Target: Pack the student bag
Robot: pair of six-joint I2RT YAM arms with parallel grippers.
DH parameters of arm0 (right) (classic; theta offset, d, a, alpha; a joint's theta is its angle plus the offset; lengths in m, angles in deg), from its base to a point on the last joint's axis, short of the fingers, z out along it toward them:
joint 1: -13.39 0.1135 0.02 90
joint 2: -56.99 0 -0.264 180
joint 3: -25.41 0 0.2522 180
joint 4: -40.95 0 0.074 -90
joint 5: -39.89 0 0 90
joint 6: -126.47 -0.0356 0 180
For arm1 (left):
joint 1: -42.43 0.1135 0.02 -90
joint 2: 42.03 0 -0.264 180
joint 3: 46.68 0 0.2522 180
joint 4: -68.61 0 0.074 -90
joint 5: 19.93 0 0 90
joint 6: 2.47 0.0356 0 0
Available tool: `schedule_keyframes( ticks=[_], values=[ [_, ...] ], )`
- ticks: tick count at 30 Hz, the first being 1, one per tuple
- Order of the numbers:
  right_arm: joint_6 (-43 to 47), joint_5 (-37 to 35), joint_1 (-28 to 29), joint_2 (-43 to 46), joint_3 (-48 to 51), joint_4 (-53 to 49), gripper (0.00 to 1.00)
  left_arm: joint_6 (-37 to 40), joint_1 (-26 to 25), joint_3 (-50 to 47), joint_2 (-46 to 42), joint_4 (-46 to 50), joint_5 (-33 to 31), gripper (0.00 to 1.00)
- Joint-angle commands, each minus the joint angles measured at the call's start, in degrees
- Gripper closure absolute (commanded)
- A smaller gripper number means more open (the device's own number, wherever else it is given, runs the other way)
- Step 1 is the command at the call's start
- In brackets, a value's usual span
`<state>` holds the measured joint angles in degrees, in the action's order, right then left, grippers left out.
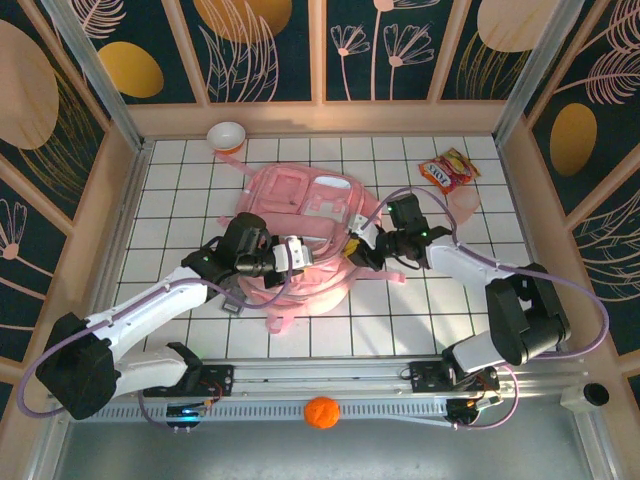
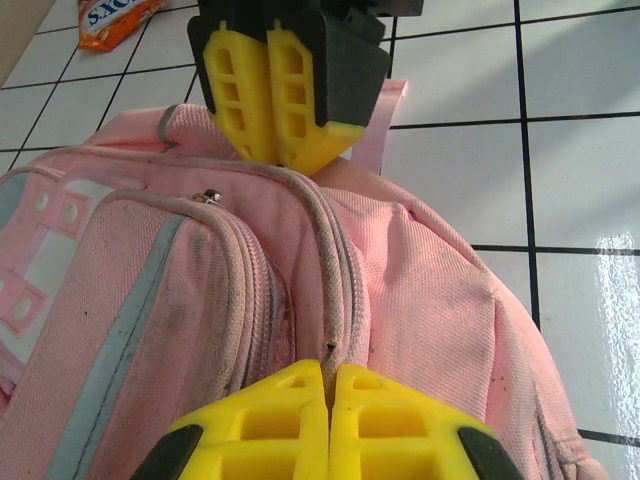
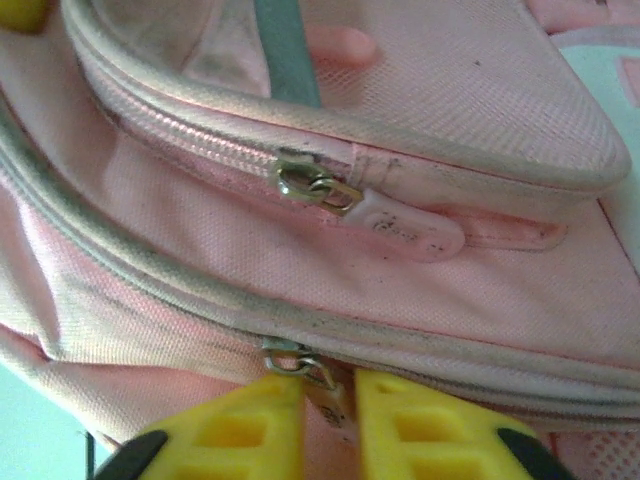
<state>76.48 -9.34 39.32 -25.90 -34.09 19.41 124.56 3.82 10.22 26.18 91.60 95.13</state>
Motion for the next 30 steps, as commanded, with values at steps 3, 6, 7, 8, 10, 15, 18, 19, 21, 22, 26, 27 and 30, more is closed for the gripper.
schedule_keyframes(
  ticks=[3,6,7,8,10,15,18,19,21,22,26,27,30],
  values=[
    [-0.9,1.1,-2.9,1.0,-2.4,-2.7,1.00,0.0,0.2,1.2,-0.1,-2.3,0.4,1.00],
    [-1.0,0.5,-5.0,2.1,-2.5,-3.9,1.00,0.5,0.3,1.1,-0.2,-1.6,-0.6,1.00],
    [-1.3,-0.2,-5.8,2.3,-2.6,-4.1,1.00,0.6,0.3,1.1,-0.1,-1.3,-0.8,1.00],
    [-1.5,-0.7,-6.4,2.3,-2.9,-4.3,1.00,0.7,0.3,1.2,-0.1,-1.0,-0.7,1.00],
    [-2.3,-2.1,-7.6,2.0,-3.6,-4.5,1.00,0.8,0.2,1.2,-0.1,-0.6,-0.6,1.00],
    [-5.2,-6.0,-8.5,-0.5,-5.6,-2.4,1.00,1.1,0.2,1.7,-0.3,0.2,1.5,1.00],
    [-5.4,-6.0,-8.7,-2.9,-7.6,-3.1,1.00,1.0,0.2,2.2,-0.3,0.6,1.5,1.00],
    [-4.7,-5.1,-8.6,-3.2,-8.1,-4.0,1.00,1.1,0.2,2.2,-0.3,0.5,1.3,1.00],
    [-1.3,-1.9,-8.3,-2.5,-8.0,-6.1,0.95,0.9,0.3,2.1,-0.4,0.0,1.2,1.00],
    [-0.3,-1.7,-7.9,-1.8,-7.3,-6.4,0.85,0.8,0.2,2.1,-0.5,-0.3,1.3,1.00],
    [3.0,1.4,-6.7,0.0,-5.3,-8.7,0.67,0.2,0.3,2.4,-0.1,-0.9,1.7,1.00],
    [3.2,1.5,-6.2,-0.3,-5.2,-9.1,0.66,0.2,0.3,2.5,0.0,-0.9,1.9,1.00],
    [2.9,0.1,-4.1,-1.7,-5.4,-8.6,0.63,0.0,0.2,2.6,0.2,-1.1,2.2,1.00]
  ],
)
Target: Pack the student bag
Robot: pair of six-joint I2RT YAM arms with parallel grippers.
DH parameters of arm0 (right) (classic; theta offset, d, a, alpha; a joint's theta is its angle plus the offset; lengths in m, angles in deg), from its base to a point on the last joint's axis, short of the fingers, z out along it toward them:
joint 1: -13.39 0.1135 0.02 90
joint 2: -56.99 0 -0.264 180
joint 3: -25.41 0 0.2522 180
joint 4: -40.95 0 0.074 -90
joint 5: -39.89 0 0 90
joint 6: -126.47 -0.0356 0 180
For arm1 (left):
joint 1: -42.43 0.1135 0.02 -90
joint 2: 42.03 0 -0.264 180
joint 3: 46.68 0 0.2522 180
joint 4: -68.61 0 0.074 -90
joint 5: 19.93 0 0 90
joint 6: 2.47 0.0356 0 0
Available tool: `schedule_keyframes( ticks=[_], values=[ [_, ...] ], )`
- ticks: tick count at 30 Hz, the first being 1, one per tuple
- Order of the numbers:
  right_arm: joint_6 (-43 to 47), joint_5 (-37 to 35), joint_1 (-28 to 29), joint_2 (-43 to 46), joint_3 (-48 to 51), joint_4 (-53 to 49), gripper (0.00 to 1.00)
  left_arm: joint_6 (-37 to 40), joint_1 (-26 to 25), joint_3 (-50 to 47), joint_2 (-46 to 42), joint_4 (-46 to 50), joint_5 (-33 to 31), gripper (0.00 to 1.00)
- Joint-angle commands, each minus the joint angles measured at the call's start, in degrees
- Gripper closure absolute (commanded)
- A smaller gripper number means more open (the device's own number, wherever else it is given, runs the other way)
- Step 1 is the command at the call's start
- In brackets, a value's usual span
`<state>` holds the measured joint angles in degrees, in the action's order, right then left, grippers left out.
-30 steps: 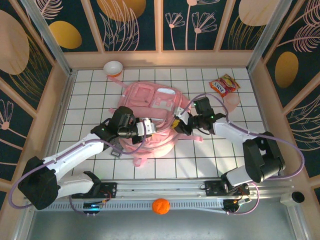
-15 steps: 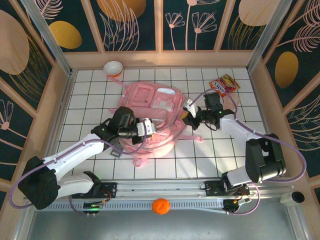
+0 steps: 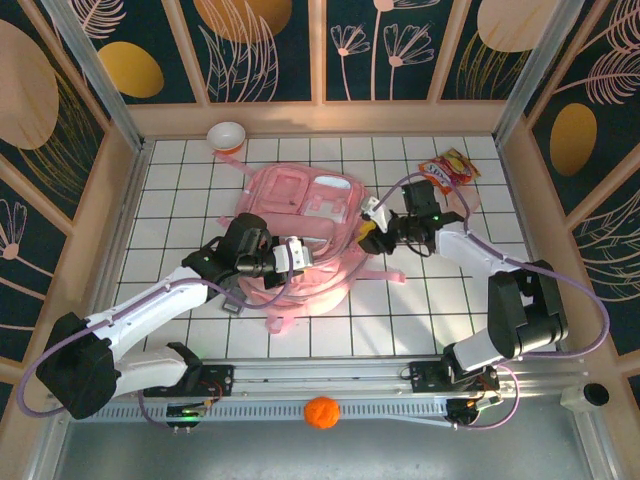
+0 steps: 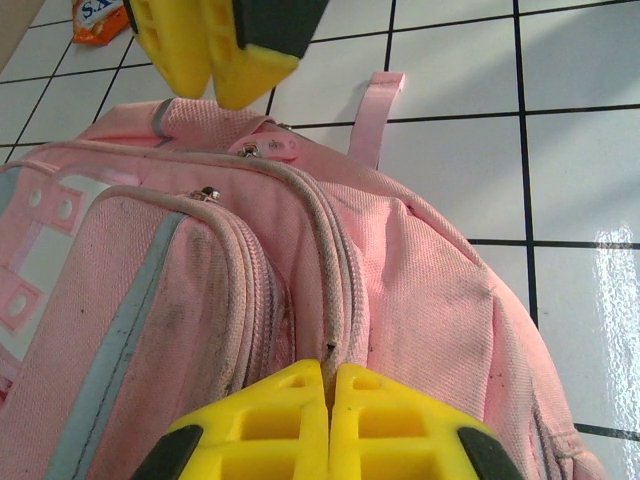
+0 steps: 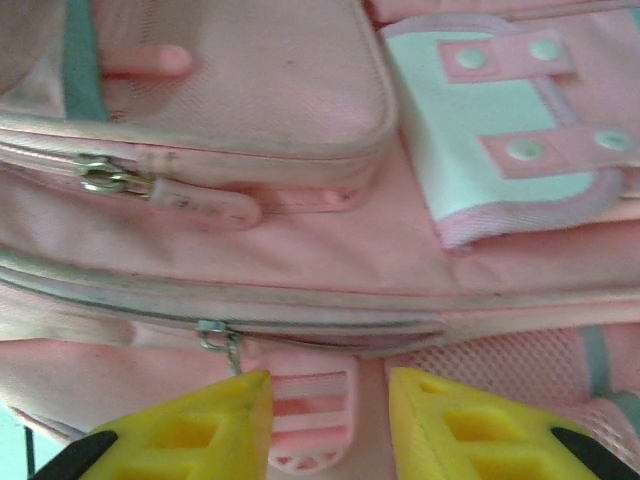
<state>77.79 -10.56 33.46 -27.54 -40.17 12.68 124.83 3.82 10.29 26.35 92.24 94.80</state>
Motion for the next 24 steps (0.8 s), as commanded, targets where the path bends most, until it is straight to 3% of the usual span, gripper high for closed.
schedule_keyframes(
  ticks=[1,10,12,16,24],
  values=[
    [1.5,0.9,2.3,-0.6,0.4,-1.8,0.62,-0.4,0.2,2.6,-0.1,-1.8,2.6,1.00],
    [2.0,-0.1,3.6,-4.5,-1.6,-3.0,0.62,-0.4,0.3,2.9,-0.2,-1.9,2.6,1.00],
    [2.1,-0.8,3.6,-4.5,-1.3,-3.5,0.69,-0.5,0.2,2.9,-0.1,-2.1,2.6,1.00],
    [0.4,-1.9,2.8,-3.7,-0.8,-2.0,0.99,-0.5,0.3,3.0,0.3,-2.1,2.8,1.00],
    [-6.1,-5.5,-4.3,-4.8,-2.2,1.5,1.00,0.9,0.2,2.8,-0.3,0.7,3.3,1.00]
  ],
)
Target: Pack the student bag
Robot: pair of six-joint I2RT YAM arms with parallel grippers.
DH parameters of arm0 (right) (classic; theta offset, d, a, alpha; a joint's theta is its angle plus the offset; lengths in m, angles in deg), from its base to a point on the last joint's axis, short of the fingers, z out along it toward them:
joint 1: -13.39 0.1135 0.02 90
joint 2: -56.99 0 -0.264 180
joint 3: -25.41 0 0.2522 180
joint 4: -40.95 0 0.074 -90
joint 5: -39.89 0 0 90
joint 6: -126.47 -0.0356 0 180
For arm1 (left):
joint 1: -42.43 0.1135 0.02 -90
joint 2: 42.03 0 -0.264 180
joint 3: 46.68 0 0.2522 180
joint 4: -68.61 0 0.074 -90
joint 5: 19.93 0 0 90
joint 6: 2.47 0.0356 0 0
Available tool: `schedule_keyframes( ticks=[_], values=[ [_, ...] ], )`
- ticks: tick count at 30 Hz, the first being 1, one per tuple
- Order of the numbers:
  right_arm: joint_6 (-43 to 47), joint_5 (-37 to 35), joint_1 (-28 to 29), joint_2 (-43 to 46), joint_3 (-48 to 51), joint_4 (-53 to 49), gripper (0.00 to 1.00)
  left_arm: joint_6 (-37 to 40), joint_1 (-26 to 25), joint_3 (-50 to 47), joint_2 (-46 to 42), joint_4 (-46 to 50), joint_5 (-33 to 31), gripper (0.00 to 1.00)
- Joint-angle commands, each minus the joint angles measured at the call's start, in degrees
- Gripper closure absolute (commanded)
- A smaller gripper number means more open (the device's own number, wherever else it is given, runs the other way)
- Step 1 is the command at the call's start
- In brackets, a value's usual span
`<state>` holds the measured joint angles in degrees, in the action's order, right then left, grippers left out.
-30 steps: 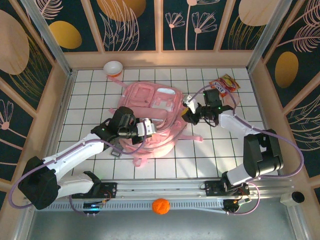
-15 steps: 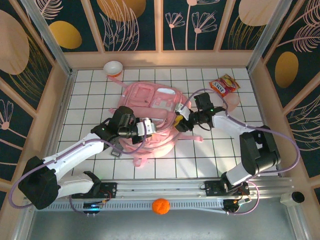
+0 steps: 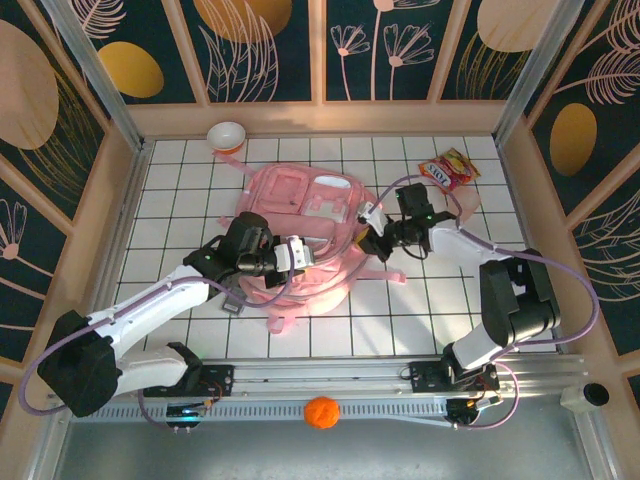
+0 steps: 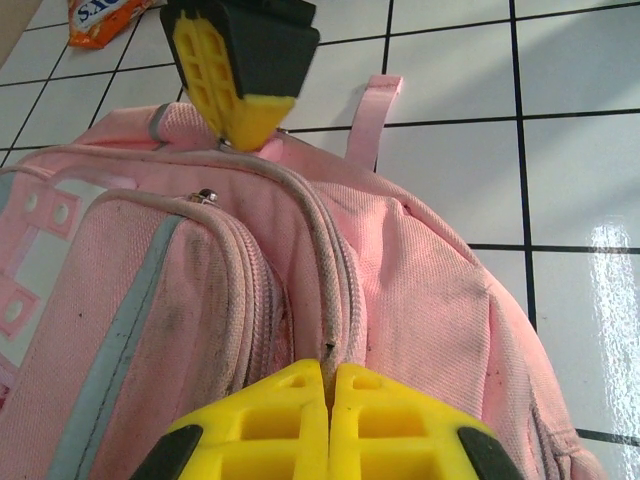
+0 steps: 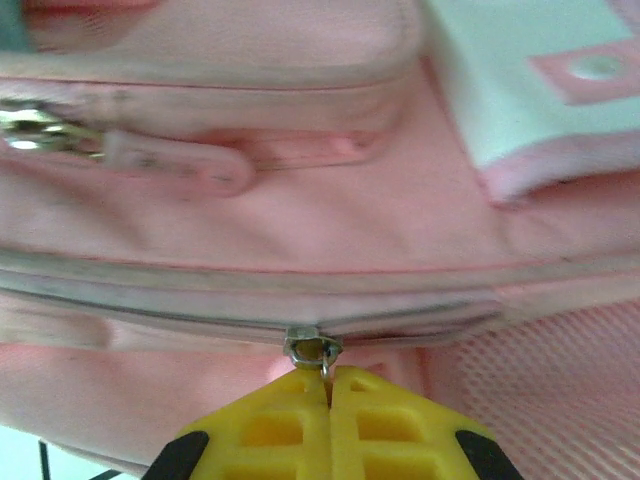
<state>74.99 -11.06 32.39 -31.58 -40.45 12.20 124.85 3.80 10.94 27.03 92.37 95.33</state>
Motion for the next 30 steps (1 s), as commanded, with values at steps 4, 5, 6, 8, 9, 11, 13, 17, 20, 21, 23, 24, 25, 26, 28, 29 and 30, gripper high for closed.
schedule_keyframes(
  ticks=[4,5,6,8,9,11,13,17,20,21,23,24,25,26,28,29,30],
  values=[
    [-6.9,-7.9,-5.2,-3.9,-3.6,4.9,1.00,1.1,0.3,1.9,-1.5,1.4,4.2,1.00],
    [-7.7,-8.2,-5.3,-4.6,-3.9,5.7,1.00,1.1,0.3,1.9,-1.5,1.7,4.6,1.00],
    [-8.4,-8.4,-5.4,-5.2,-4.2,6.7,1.00,1.1,0.2,2.0,-1.4,1.8,5.2,1.00],
    [-8.6,-7.6,-5.3,-5.9,-4.8,7.3,1.00,0.8,0.3,2.1,-1.1,1.9,5.8,1.00],
    [-8.0,-6.9,-5.1,-5.8,-4.8,7.3,1.00,0.6,0.3,2.2,-1.0,1.8,5.8,1.00],
    [-7.3,-6.7,-4.8,-4.1,-4.1,7.6,1.00,-0.8,0.2,2.2,-1.0,0.9,4.9,1.00],
    [-5.2,-5.5,-4.7,-1.1,-2.8,7.0,0.80,-2.7,0.3,1.9,-1.7,-0.6,2.7,0.76],
    [-2.0,-3.8,-4.7,9.4,2.4,6.6,0.62,-5.2,3.5,0.5,-5.2,-2.7,-0.4,0.51],
    [-1.6,-1.3,-4.6,16.6,5.5,6.0,0.59,-2.4,5.3,0.6,-5.2,-0.2,-1.4,0.42],
    [-1.4,-0.6,-4.2,18.2,6.0,5.5,0.59,-0.7,5.3,1.1,-4.4,1.2,-1.7,0.39],
    [-0.5,-0.9,-2.5,20.8,7.2,3.9,0.58,2.8,5.3,2.5,-1.9,3.9,-2.5,0.31],
    [-0.2,-1.7,-1.5,21.6,7.6,3.4,0.58,3.9,5.3,3.1,-0.7,4.4,-3.1,0.29],
    [-0.1,-2.6,-0.3,22.3,8.0,2.8,0.58,5.2,5.3,3.8,0.4,4.9,-3.6,0.28],
    [0.0,-3.3,0.8,22.7,8.3,2.4,0.58,6.5,5.3,4.5,1.5,5.3,-3.9,0.27],
    [-0.6,-3.7,2.3,23.0,8.8,2.5,0.57,8.8,5.3,5.7,3.3,6.6,-4.0,0.25],
    [-1.2,-3.7,2.9,23.2,9.2,2.9,0.58,10.2,5.4,6.4,4.3,7.7,-4.1,0.24],
    [-1.6,-3.6,3.4,23.1,9.4,3.4,0.58,11.3,5.3,6.9,4.9,8.6,-4.3,0.23]
  ],
)
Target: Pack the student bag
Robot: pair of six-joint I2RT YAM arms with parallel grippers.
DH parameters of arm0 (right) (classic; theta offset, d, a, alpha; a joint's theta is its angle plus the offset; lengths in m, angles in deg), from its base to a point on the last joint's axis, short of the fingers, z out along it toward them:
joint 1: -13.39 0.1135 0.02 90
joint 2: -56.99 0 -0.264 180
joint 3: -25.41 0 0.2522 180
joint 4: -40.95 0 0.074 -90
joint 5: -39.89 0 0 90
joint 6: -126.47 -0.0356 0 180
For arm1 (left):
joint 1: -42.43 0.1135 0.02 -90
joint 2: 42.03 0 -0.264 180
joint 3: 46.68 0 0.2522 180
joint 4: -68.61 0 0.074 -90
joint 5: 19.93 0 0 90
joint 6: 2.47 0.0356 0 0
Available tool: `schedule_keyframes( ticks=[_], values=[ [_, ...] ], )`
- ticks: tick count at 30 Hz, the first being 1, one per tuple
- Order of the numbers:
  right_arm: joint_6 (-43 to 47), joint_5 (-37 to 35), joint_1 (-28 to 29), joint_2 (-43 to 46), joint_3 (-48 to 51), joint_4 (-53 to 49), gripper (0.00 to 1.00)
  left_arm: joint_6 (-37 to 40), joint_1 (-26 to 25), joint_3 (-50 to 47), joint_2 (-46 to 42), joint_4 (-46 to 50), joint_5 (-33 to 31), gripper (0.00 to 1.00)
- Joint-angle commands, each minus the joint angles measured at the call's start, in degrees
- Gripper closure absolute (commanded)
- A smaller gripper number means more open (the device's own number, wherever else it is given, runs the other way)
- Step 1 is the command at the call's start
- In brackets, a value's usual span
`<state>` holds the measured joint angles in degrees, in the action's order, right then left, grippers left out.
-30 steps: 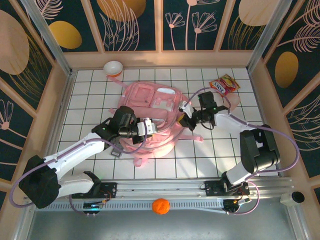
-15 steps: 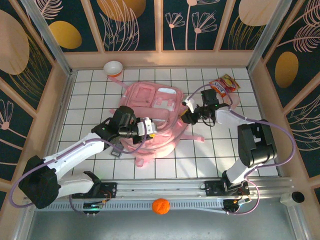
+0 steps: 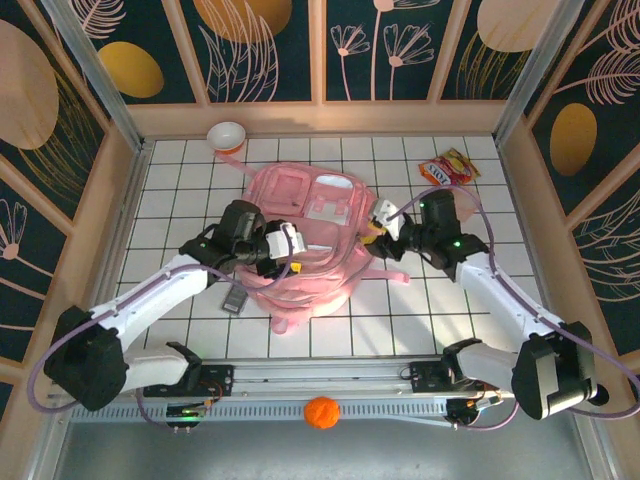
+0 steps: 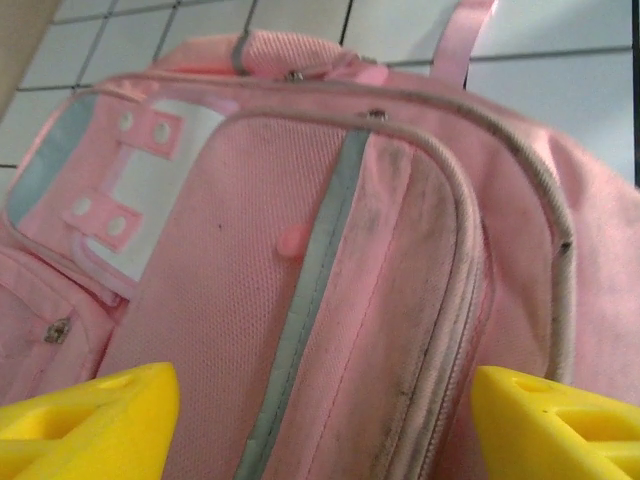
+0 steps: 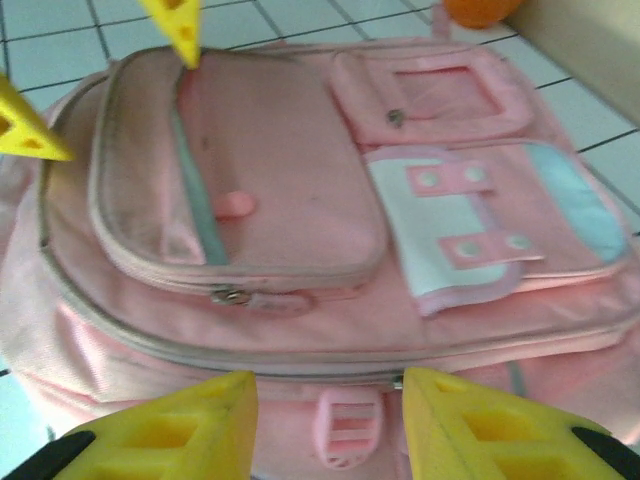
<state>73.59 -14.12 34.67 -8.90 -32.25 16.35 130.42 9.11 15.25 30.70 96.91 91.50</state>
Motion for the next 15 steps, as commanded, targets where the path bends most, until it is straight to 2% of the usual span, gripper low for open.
schedule_keyframes(
  ticks=[1,5,7,11,14,15],
  values=[
    [-0.6,-0.6,1.5,0.5,1.5,-0.2,0.58,6.9,0.0,2.9,1.9,4.7,-0.7,0.22],
    [-2.0,-0.4,3.2,-0.4,2.0,1.8,0.57,9.2,0.0,2.2,3.3,3.7,-2.3,0.23],
    [-2.6,-0.4,3.8,-0.9,1.9,2.5,0.57,9.3,0.1,2.4,4.5,3.3,-2.7,0.31],
    [-6.2,0.7,3.7,-0.1,2.7,5.6,0.57,5.5,0.0,1.9,4.2,-1.1,-1.6,0.66],
    [-14.3,5.4,2.0,3.8,6.5,15.0,0.57,-2.4,0.0,-1.9,0.3,-9.7,2.1,0.88],
    [-16.5,6.5,1.7,4.9,7.9,17.9,0.57,-5.1,0.1,-4.1,-1.2,-12.8,3.3,0.93]
  ],
)
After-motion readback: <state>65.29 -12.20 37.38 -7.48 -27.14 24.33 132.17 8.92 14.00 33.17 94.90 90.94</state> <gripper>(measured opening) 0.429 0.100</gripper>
